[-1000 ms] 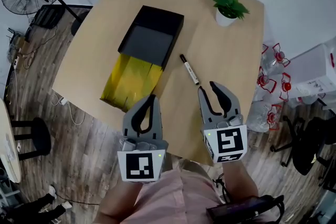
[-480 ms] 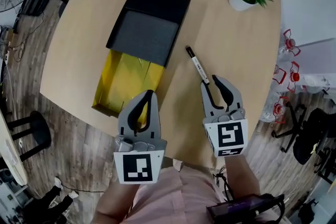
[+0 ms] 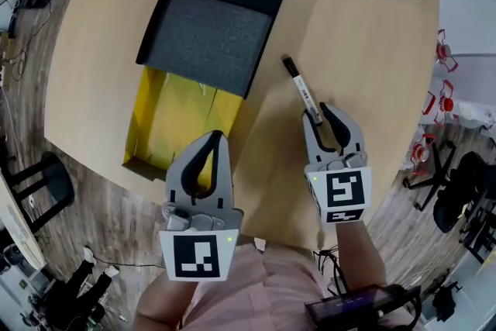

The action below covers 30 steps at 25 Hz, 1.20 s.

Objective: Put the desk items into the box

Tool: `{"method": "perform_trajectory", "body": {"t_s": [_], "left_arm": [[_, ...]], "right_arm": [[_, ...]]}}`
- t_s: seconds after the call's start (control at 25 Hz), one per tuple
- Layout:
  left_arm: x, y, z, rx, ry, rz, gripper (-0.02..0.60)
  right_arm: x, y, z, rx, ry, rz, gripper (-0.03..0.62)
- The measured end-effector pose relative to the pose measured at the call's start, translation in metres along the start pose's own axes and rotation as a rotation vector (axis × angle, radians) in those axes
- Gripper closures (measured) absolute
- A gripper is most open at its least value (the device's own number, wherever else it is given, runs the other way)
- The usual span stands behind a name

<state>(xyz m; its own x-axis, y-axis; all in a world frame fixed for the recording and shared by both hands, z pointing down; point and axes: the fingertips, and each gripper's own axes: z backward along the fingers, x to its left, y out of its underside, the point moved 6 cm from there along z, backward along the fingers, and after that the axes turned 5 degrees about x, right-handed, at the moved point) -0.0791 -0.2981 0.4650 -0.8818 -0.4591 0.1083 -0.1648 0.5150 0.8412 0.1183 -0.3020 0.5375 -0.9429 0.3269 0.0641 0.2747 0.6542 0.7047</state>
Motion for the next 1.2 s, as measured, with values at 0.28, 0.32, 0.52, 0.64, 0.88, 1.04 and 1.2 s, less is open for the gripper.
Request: {"method": "perform_trajectory", "body": {"t_s": [0.28,0.32,0.52,0.64,0.88,1.04,1.2], "left_arm": [[0.005,0.004,-0.008,0.016,-0.004,-0.001,0.571],[0.005,0.004,-0.009,0.015,-0.004,-0.003,0.571],[0.004,0.003,-0.009,0.016,-0.006,0.001,0.571],[0.003,0.001,-0.005,0.008,-0.010,-0.002,0.571],[-0.001,-0.006,0.008,-0.030,-0.026,-0.011,0.571],[-0.009,-0.012,0.023,-0.063,-0.037,-0.022,0.571],[-0.020,-0.023,0.045,-0.108,-0.059,-0.022,0.571]], "right_arm": [[0.000,0.012,-0.015,0.055,-0.007,0.002,0.483],[0.000,0.012,-0.015,0.060,-0.006,0.005,0.483],[-0.002,0.013,-0.018,0.092,0.000,0.015,0.514],[-0.001,0.013,-0.018,0.096,-0.007,0.017,0.519],[-0.001,0.004,-0.006,0.059,-0.018,0.017,0.523],[0.001,-0.011,0.022,-0.002,-0.010,0.012,0.523],[0.004,-0.027,0.061,-0.073,-0.007,0.017,0.523]]}}
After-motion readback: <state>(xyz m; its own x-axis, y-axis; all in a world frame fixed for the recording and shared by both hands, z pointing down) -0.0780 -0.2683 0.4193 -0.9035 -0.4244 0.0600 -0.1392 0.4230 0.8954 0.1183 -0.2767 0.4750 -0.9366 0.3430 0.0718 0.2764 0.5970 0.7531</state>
